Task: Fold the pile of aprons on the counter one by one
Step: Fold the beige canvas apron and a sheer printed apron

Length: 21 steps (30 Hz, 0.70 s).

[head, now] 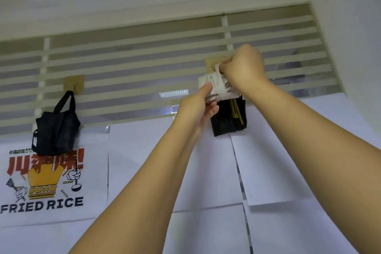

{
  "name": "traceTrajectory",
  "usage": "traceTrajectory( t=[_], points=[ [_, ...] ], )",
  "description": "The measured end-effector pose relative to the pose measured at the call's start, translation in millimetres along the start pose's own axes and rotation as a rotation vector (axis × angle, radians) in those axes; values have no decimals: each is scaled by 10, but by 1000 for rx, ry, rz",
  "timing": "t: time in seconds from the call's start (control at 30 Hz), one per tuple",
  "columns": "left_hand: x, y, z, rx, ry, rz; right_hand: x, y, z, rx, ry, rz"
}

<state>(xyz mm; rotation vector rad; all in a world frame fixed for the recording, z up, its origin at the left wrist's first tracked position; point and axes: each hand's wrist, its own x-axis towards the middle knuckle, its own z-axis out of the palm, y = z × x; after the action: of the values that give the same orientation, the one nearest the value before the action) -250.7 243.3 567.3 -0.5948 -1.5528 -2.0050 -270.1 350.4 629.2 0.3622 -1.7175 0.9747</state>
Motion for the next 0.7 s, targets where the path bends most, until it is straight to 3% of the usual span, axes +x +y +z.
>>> traceTrajectory(
  t=[0.33,0.7],
  points=[
    [534,36,-40,49,-26,-89,404,-88,220,-286,-120,23],
    [684,34,-69,135,12,-10,493,-96,303,-304,92,-62]
  ],
)
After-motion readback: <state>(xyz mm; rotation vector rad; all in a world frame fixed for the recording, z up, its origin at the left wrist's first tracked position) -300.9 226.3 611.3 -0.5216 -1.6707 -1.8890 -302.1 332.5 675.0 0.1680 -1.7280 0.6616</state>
